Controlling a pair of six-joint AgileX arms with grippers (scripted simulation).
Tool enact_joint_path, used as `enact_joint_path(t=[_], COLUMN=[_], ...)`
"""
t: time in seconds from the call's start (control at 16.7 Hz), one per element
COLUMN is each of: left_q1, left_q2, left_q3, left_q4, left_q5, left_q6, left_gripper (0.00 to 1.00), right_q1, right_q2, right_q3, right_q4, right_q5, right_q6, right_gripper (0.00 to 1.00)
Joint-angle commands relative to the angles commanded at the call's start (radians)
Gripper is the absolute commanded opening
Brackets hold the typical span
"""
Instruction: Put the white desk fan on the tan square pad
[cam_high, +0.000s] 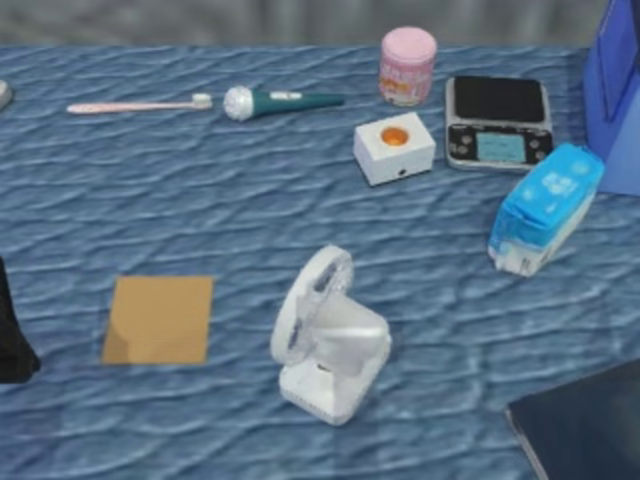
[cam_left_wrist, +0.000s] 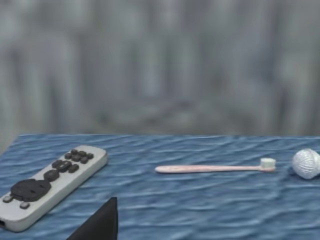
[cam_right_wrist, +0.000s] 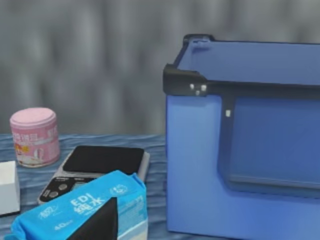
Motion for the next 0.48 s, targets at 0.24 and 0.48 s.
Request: enact_joint_path(t=[0.24, 0.48], left_q1=[-0.015, -0.093], left_q2=[0.03, 0.218], left_q3=[0.029, 0.208], left_q4=[-0.03, -0.189], left_q5=[0.0, -0.001], left_q6=[-0.002, -0.016], left_gripper=[1.0, 1.0], right_q1=[0.0, 0.0], right_q2=[0.0, 0.0], right_q3=[0.0, 0.0], right_q4=[0.0, 0.0], right_q5=[0.0, 0.0], right_q6=[0.0, 0.0], right_gripper=[1.0, 1.0])
